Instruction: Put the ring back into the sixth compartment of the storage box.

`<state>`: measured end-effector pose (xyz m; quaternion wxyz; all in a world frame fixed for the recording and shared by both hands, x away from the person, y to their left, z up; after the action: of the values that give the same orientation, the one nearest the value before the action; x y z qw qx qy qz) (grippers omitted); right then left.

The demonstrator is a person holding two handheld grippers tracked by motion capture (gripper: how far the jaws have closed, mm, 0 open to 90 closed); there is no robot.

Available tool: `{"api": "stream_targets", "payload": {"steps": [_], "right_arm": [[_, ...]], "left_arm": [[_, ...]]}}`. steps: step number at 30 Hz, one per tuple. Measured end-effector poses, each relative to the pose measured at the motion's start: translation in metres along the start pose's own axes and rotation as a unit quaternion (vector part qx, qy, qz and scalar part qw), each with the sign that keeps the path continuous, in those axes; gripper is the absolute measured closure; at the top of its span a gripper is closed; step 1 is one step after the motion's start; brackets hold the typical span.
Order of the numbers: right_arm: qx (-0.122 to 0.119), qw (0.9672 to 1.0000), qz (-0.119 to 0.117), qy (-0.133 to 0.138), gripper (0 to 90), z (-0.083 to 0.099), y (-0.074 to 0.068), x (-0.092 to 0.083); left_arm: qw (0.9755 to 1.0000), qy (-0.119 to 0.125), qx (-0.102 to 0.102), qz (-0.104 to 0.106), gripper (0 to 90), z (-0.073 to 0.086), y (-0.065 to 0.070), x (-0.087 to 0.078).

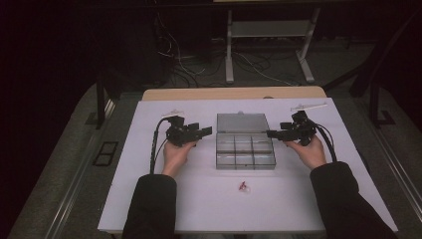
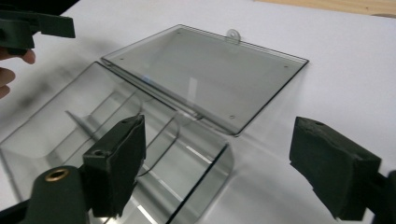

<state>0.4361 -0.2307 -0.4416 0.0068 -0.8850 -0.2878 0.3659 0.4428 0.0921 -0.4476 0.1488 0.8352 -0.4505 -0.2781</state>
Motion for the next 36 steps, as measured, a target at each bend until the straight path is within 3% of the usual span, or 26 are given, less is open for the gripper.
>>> {"api": "stream_targets", "payload": {"steps": [11, 13, 15, 17, 24, 36], "right_arm": [[-0.024, 0.9997, -0.006, -0.001, 11.8, 0.005, -0.023, -0.025], [-0.032, 0.9995, 0.002, 0.000, 9.0, 0.006, -0.027, -0.030], [-0.035, 0.9994, 0.000, -0.006, 0.5, 0.007, -0.032, -0.034], [-0.037, 0.9992, -0.002, -0.011, 0.4, 0.008, -0.036, -0.037], [-0.049, 0.9984, -0.029, -0.006, 0.5, 0.015, -0.053, -0.049], [-0.078, 0.9956, -0.050, -0.016, 0.5, 0.030, -0.075, -0.057]], "left_arm": [[0.9995, -0.020, 0.019, -0.012, 11.7, 0.008, 0.016, -0.025], [0.9993, -0.027, 0.022, -0.016, 8.5, 0.010, 0.019, -0.029], [0.9991, -0.031, 0.023, -0.015, 4.0, 0.012, 0.022, -0.032], [0.9988, -0.040, 0.024, -0.016, 0.0, 0.015, 0.025, -0.035], [0.9977, -0.050, 0.045, -0.008, 0.0, 0.025, 0.041, -0.046], [0.9961, -0.049, 0.072, 0.007, 0.0, 0.039, 0.062, -0.060]]}}
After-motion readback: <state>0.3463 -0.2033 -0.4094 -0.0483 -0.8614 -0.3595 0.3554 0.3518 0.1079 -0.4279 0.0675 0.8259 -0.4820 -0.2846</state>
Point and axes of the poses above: each handheld gripper's, and its own axes: x roughly forward along the jaws, z roughly out of its underside, y roughly to its right, the point moved 6 cm from there along x, roughly forward along the jaws, and after that the axes turned 7 degrees about z, right-handed, at the moved point
